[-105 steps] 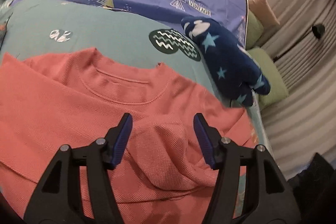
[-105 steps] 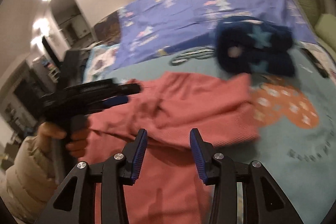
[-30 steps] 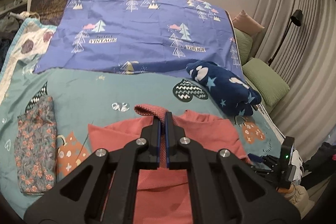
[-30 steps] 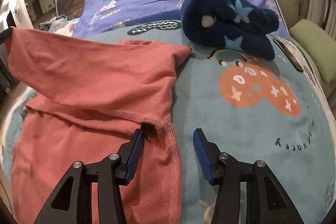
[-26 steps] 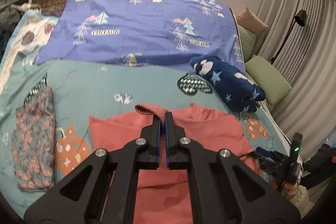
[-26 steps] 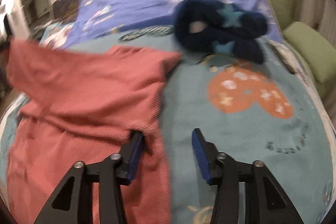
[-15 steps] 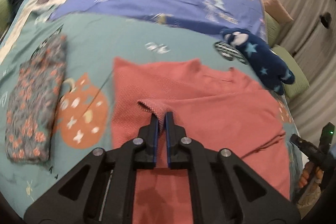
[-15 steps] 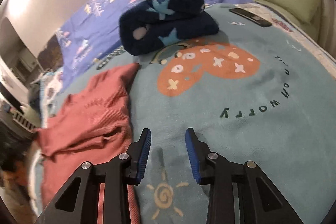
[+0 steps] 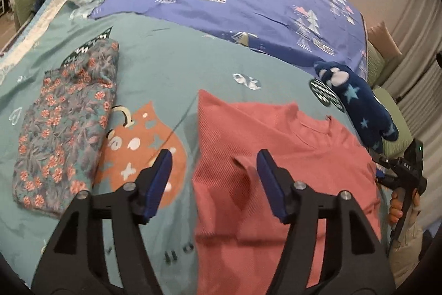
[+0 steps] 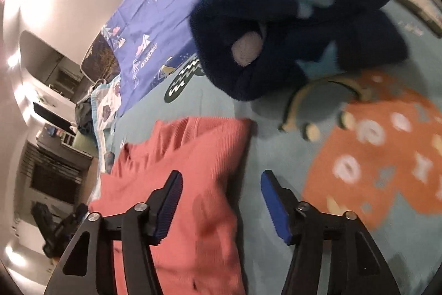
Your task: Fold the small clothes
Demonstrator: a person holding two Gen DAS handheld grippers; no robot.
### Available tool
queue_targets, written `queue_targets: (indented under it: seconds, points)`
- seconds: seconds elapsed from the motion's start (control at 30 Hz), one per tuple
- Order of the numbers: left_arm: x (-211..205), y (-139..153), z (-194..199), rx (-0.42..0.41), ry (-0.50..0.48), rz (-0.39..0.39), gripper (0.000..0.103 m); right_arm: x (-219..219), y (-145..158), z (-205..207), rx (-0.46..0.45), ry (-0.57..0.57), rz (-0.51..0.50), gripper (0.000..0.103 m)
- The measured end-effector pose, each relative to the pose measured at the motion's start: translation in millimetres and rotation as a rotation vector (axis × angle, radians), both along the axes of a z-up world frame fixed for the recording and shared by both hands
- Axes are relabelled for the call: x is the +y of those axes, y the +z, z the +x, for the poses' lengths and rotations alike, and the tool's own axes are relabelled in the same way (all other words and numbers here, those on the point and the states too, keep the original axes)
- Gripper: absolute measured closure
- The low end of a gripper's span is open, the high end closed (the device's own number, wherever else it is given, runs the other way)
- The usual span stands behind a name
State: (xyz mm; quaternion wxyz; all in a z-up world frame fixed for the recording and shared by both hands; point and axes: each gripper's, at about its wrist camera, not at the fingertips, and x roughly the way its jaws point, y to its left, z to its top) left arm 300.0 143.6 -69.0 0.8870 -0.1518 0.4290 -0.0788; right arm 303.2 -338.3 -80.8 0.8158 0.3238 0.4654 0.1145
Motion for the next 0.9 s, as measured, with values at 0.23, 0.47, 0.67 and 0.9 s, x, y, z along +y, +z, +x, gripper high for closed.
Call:
queue_targets:
  seconds: [0.23,0.47,0.67,0.9]
  points:
    - [-4,-24,52,0.017,-0.048,-0.018,0.064,16,0,17,-0.061,0.066,-0.038,0.099]
    - [-22,-18,62,-0.078,-0.099,0.043,0.096,13,44,4,-0.304,0.010,-0.206,0.099]
    - [5,-9,58,-0.130,0.004,0.016,0.096,-6,12,12,-0.140,-0.008,-0.201,0.095]
    - [23,-17,60,-0.005,-0.012,-0.122,0.028,-15,8,2,-0.114,0.057,-0.046,0.045]
